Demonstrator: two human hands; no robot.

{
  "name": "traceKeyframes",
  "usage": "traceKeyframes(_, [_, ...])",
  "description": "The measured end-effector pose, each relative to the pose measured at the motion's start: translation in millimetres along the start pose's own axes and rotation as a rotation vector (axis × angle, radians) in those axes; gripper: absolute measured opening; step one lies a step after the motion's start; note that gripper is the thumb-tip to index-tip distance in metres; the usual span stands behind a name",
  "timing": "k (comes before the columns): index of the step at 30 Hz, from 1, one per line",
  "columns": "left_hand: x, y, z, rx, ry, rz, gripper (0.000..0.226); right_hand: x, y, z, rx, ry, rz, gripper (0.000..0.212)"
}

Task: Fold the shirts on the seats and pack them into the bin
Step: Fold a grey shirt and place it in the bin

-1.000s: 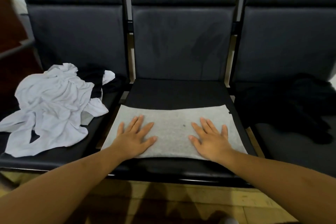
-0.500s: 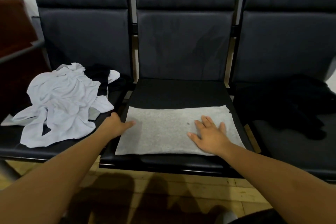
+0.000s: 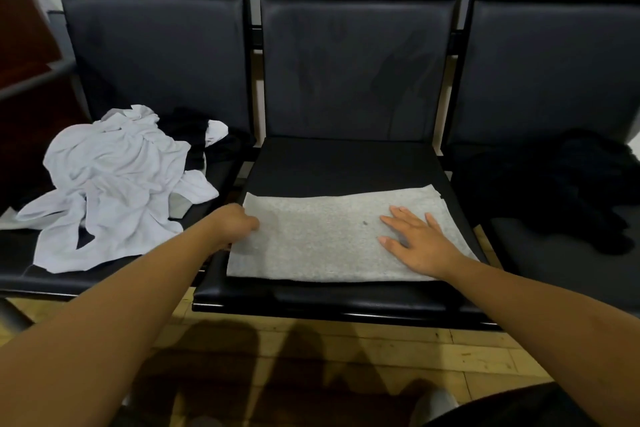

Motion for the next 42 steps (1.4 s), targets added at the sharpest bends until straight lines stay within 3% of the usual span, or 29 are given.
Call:
traceKeyframes(3, [-1.2,6.5,-7.7,-0.021,0.085,-0.371,0.022,0.9,1.4,1.2,0.008,0.000,0.000,0.061])
traceKeyframes(7, [-1.3,8.4,-17.7,-0.083,0.159,-0.535,0.021,-0.4,3.4,3.4,0.017,-0.007,-0.012,0.061])
traceKeyframes(10, [-11.5,-2.3,-26.7,0.015,0.150,-0.631,0.020,0.1,14.7,10.9,0.042,0.022,-0.044,0.062])
traceKeyframes(14, [-23.5,-29.2,-45.6,0.173,0.136,-0.705,0.019,11.3,59.2,21.9,0.069,0.045,-0.090,0.065])
traceKeyframes(19, [-10.2,-68.8,-59.4,0.307,0.157,-0.538,0.037,29.3,112.2,21.3,-0.088,0.123,0.056,0.066])
traceKeyframes(21, [4.4,-84.7,-59.7,0.353,0.195,-0.431,0.030,24.8,120.5,18.7,-0.139,0.128,0.256,0.059])
traceKeyframes(24, [31.1,-106.2,-56.3,0.375,0.224,-0.277,0.019,16.0,113.9,20.0,-0.086,0.099,0.958,0.053])
traceKeyframes(27, [60.7,-121.1,-52.7,0.382,0.301,-0.243,0.030,-3.4,94.5,14.2,-0.033,0.011,1.494,0.067])
traceKeyframes(29, [79.9,-126.3,-54.4,0.371,0.452,-0.245,0.040,-18.1,79.1,4.2,0.024,0.042,1.673,0.070])
traceKeyframes(32, [87.9,-120.9,-51.9,0.311,0.516,-0.207,0.063,-26.5,59.6,-6.8,0.116,0.146,1.579,0.056])
traceKeyframes(35, [76.8,-106.8,-45.0,0.291,0.410,-0.067,0.042,-20.4,52.5,-1.1,0.166,0.170,1.317,0.025])
traceKeyframes(39, [55.2,-80.2,-30.5,0.234,0.250,0.073,0.023,-24.3,61.7,2.7,0.190,0.054,1.119,0.012])
traceKeyframes(42, [42.2,-65.3,-17.7,0.178,0.137,0.097,0.022,-43.1,71.2,-1.2,0.143,-0.074,1.132,0.007])
Point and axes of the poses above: each hand's wrist, its own z-axis towards the middle knuckle, its own x-axis out of the palm, y = z × x, the point moved 4 cm from there along z, towards the middle knuckle, and after that the axes turned 13 degrees about y, right-handed, at the moved point
